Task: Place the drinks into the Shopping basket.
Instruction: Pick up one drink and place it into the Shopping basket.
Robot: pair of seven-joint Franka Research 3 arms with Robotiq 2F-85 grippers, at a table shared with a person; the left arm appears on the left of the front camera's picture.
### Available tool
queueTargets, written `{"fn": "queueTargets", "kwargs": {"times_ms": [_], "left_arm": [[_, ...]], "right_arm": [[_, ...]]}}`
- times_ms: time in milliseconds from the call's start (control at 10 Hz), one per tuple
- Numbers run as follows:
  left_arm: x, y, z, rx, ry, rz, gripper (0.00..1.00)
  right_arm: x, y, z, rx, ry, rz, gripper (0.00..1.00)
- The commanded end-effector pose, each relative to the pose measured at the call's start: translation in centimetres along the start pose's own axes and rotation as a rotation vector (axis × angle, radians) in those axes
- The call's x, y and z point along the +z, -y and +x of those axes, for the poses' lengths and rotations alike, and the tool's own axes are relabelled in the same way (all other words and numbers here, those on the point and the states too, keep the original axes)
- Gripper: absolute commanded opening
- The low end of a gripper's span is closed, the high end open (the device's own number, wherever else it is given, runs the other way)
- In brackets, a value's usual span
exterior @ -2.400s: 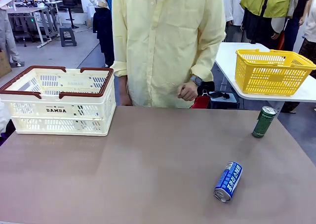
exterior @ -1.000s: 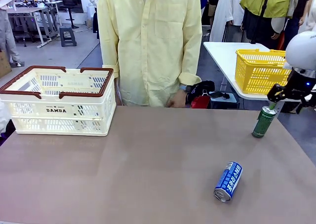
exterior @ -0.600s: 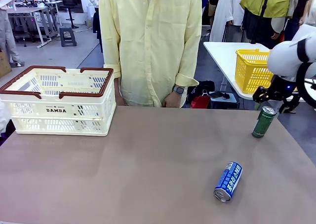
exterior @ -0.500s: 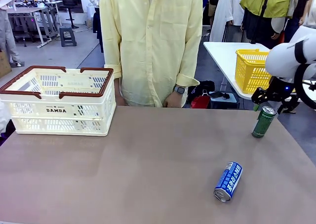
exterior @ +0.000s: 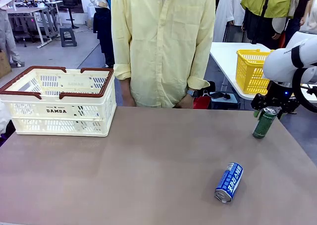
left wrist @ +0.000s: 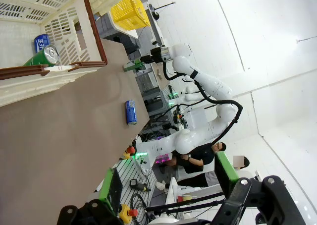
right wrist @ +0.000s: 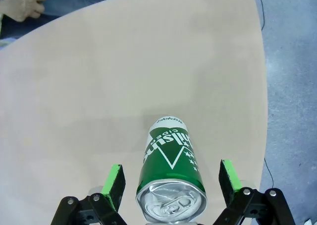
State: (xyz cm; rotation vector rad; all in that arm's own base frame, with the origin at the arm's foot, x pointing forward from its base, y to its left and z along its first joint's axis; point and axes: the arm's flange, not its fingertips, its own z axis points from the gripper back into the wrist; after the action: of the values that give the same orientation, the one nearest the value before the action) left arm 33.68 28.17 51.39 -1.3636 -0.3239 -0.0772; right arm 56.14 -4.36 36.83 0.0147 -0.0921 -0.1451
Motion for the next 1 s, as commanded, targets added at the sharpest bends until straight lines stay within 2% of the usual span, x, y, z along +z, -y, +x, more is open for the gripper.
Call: {"fn": "queueTargets", "kwargs": {"times_ms": [0, 100, 200, 900], "left_arm": [[-0.10, 0.28, -0.14, -0.002, 0.001, -0.003, 1.00], [-0.10, 0.28, -0.14, -0.002, 0.001, -0.003, 1.00], [-0.10, 0.28, -0.14, -0.002, 0.001, -0.003, 1.00], [-0.10, 0.28, -0.14, -0.002, 0.001, -0.003, 1.00]], "right_arm": [[0.26, -0.05, 0.28, 0.084, -0.043, -0.026, 0.79], [0.17, -0.08, 0.13, 0.093, -0.071, -0.015, 0.19], [0.18, -0.07, 0.07, 0.094, -0.069, -0.011, 0.00], [0.29, 0.00, -0.14, 0.111, -0.038, -0.014, 0.00]]}}
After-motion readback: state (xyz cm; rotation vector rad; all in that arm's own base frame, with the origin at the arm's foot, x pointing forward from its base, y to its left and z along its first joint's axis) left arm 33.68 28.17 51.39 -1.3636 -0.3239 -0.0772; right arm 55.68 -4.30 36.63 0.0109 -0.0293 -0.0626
